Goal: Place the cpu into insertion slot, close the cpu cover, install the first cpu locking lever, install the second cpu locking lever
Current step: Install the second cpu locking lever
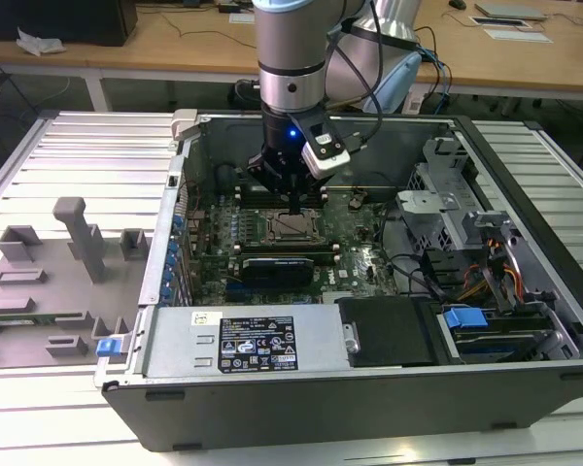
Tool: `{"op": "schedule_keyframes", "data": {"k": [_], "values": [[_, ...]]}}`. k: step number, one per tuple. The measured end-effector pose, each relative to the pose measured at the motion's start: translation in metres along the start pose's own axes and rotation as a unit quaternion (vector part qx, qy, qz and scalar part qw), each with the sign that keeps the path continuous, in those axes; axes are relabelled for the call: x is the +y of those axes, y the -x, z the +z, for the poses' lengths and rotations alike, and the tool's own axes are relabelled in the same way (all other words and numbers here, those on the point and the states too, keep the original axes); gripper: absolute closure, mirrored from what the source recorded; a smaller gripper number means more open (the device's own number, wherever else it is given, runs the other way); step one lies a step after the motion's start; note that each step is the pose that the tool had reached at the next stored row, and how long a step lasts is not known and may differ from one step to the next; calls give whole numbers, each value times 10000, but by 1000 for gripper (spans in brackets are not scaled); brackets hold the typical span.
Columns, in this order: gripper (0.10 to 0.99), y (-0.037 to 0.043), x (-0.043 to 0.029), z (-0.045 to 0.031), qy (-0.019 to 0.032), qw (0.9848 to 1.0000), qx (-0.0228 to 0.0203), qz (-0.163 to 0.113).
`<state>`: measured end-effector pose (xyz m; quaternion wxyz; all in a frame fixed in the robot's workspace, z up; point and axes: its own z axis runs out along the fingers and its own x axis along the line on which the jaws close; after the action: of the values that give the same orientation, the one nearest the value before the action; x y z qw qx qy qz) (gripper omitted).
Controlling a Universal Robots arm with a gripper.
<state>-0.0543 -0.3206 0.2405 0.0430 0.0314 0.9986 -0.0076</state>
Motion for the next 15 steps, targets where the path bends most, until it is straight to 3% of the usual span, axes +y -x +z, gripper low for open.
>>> {"op": "schedule_keyframes", "data": {"k": [3,6,10,14,15], "values": [[980,1,-1,-14,-3,10000,2,0],[980,7,-1,-84,-1,10000,0,0],[980,7,-6,-87,-1,10000,0,-1],[980,-3,-83,-86,0,10000,0,0],[980,-9,-161,-85,0,10000,0,0]]}}
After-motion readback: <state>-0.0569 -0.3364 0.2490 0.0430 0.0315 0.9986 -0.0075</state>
